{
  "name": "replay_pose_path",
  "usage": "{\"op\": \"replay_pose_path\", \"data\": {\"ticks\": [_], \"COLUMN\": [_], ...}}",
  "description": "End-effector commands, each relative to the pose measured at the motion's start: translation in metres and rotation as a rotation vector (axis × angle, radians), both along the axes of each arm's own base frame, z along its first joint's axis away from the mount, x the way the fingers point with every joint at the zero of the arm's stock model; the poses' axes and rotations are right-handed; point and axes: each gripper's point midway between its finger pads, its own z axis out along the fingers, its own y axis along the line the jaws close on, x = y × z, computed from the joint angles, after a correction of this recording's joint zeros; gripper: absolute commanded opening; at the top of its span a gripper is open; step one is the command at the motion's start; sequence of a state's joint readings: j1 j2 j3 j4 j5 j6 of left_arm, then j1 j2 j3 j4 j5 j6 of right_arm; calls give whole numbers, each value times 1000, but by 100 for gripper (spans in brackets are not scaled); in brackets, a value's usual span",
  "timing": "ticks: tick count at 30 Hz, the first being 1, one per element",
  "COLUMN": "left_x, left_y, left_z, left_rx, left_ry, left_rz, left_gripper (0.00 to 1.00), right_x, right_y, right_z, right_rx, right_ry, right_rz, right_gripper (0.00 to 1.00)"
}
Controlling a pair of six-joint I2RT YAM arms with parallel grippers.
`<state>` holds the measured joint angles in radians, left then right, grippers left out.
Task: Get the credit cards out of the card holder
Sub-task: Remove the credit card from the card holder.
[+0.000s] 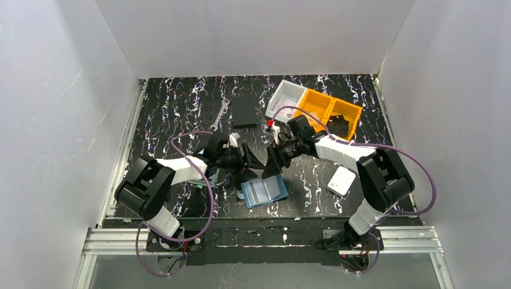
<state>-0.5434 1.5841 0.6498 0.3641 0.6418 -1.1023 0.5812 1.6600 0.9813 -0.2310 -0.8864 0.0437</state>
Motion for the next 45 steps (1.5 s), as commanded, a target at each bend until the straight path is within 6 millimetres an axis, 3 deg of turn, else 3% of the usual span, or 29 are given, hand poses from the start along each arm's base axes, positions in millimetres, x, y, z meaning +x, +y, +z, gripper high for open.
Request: {"op": "replay_pose_path", "data": {"ticks": [1,5,8,13,19,30,39,45], "left_x": [1,3,3,5,-8,-50,-60,-60], "left_y": [-9,-6,1,25,54,53,37,38], "left_z": [4,8,13,23,34,33,15,5], "left_rx": [-12,-3,32,151,190,35,31,54], "left_ry": [2,-47,-118,-248,-343,-245,-172,-153], "left_rz": [2,7,-4,33,119,103,54,63], "left_gripper": [59,59,59,59,59,57,57,57], "right_x": [-9,-19,-34,-52,-38,-23,-15,-11], "right_y": [1,-2,-1,4,7,11,5,1], "right_z": [26,38,41,22,-6,-47,-71,-80], "right_rx": [88,132,156,93,-10,-168,-273,-320], "right_ry": [-76,-140,-191,-260,-215,-107,-76,-78], "right_rz": [56,98,139,147,34,-28,-70,-85], "right_gripper": [73,73,63,36,19,18,19,18]}}
